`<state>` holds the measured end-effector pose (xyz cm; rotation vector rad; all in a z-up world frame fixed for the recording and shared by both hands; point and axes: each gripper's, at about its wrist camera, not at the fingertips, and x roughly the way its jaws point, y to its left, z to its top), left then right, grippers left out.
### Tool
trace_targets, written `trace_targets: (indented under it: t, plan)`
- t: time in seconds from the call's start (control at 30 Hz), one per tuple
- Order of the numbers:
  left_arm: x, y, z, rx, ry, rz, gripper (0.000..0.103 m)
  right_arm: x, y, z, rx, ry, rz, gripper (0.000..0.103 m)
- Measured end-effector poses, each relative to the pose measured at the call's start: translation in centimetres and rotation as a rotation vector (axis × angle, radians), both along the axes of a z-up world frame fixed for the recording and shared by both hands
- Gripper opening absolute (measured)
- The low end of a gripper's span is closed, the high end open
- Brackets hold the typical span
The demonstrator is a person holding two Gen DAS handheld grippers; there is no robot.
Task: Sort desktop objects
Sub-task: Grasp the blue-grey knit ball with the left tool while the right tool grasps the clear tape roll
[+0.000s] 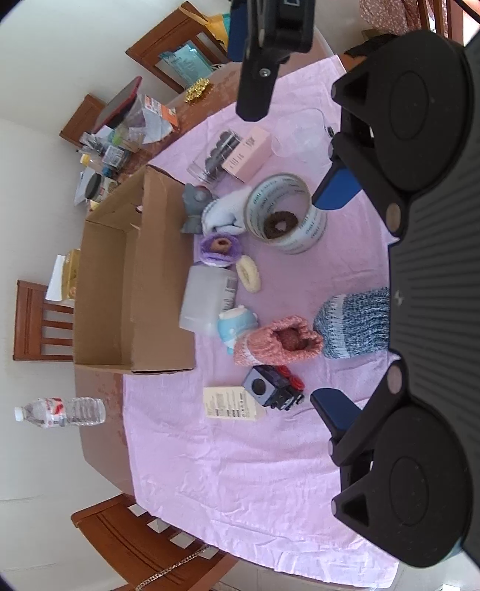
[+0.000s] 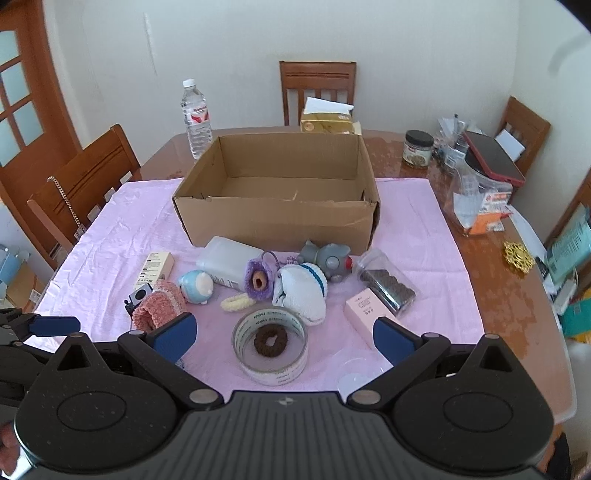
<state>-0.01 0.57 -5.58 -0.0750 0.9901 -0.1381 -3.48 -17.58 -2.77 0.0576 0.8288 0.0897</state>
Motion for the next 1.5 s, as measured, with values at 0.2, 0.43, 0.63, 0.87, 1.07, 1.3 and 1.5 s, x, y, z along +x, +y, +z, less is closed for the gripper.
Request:
trace_targets:
  t: [0.2, 0.43, 0.63, 0.87, 1.07, 1.3, 1.5]
  plan:
    - [-0.4, 0.1, -1.6, 0.026, -0.043, 0.023, 0.102, 0.1, 0.1, -1.8, 0.02, -0.058, 0.066, 0.103]
    - [-0.7, 0.5, -3.8, 0.02, -0.082, 0.022, 0.102, 1.2, 0.0, -3.7, 0.032, -0.005, 0.093, 0.103]
    - [0.0, 0.4, -5.9, -0.014, 0.001, 0.029, 0.102, 2.0, 0.2, -5.8, -0.008, 0.028, 0.117, 0.103]
    - [0.4, 0.7, -8.1, -0.043, 0.028, 0.072, 0.099, 3.2, 0.8, -8.4, -0.03, 0.08, 0.174, 0.103]
    - [0.9, 1.2, -9.6, -0.061, 0.062, 0.103, 0.078, 4.5, 1.3, -9.7, -0.04, 0.104, 0.223, 0.103]
    - [1.1, 1.5, -10.3, -0.104, 0.082, 0.1, 0.065, 5.9, 1.6, -11.2, -0.057, 0.13, 0.252, 0.103]
    - [1.2, 1.6, -10.4, -0.114, 0.071, 0.099, 0.061, 6.6, 2.7, -12.0, -0.099, 0.127, 0.289, 0.103]
